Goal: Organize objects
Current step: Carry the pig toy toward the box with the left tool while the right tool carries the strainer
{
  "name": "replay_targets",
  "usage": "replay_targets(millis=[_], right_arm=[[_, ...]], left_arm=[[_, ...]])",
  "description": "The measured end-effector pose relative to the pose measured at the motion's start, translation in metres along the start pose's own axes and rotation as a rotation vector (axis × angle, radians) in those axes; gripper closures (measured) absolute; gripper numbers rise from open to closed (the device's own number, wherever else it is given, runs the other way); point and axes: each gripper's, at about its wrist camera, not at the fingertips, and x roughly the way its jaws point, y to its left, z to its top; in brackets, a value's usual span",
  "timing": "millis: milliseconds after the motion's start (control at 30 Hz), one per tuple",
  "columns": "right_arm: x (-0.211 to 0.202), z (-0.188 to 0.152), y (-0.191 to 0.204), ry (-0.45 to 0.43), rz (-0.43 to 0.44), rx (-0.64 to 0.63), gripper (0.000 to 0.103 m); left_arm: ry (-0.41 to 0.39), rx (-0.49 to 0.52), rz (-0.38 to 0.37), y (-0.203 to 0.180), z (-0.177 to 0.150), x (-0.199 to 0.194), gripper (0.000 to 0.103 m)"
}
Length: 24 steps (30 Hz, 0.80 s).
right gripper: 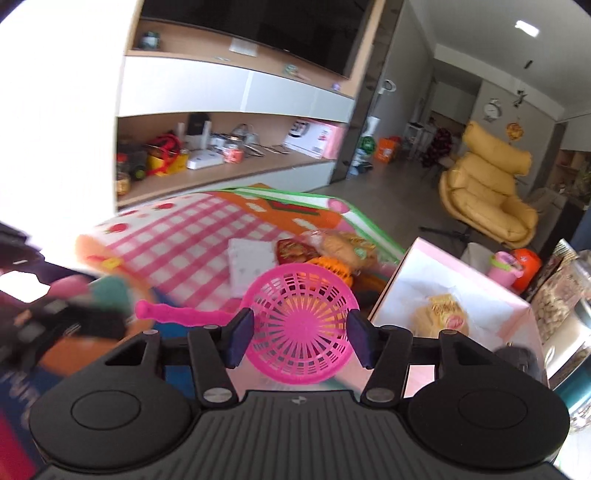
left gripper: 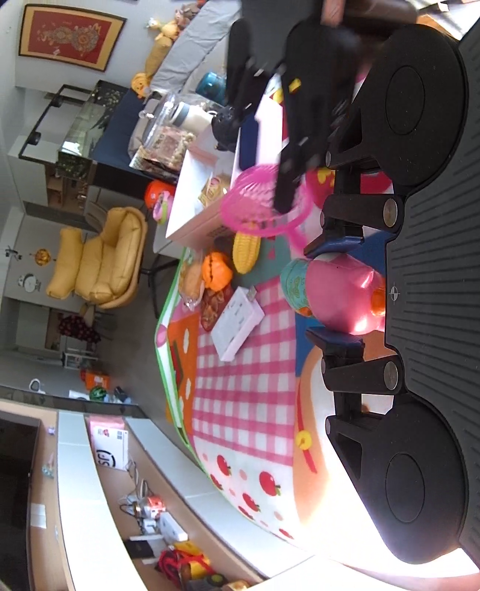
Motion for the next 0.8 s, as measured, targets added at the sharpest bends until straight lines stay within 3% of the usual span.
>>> replay_targets(millis=[200, 300, 367, 433, 500, 633, 800], right_arm=[[-0.048, -0.044, -0.018, 0.029, 0.123, -0.039, 0.048], [-0.055, -0.060, -0.026, 0.056, 0.063, -0.084, 0.040], [-0.057, -0.068, -0.032, 0.068, -0.015, -0.096, 0.024], [-0.058, -0.073, -0.036, 0.078, -0.084, -0.083, 0.023], [-0.061, -0.073, -0.045, 0.100, -0.064, 0.017, 0.020], [-0.054, -0.071, -0.043, 0.115, -0.016, 0.252, 0.000], [-0.026, -0.070, -0.014, 0.142, -0.031, 0.410, 0.000]], left_arm=[[0.051, -0.004, -0.066, -0.023, -0.015, 0.017, 0.058], [0.076, 0.006, -0.095, -0.030, -0.019, 0.021, 0.058], [0.069, 0.011, -0.086, -0.031, -0.020, 0.019, 0.058], [0.069, 0.003, -0.077, -0.030, -0.021, 0.018, 0.058], [0.074, 0.001, -0.065, -0.029, -0.022, 0.018, 0.058], [0.080, 0.002, -0.061, -0.032, -0.025, 0.019, 0.058], [0.068, 0.001, -0.042, -0.034, -0.027, 0.019, 0.058]])
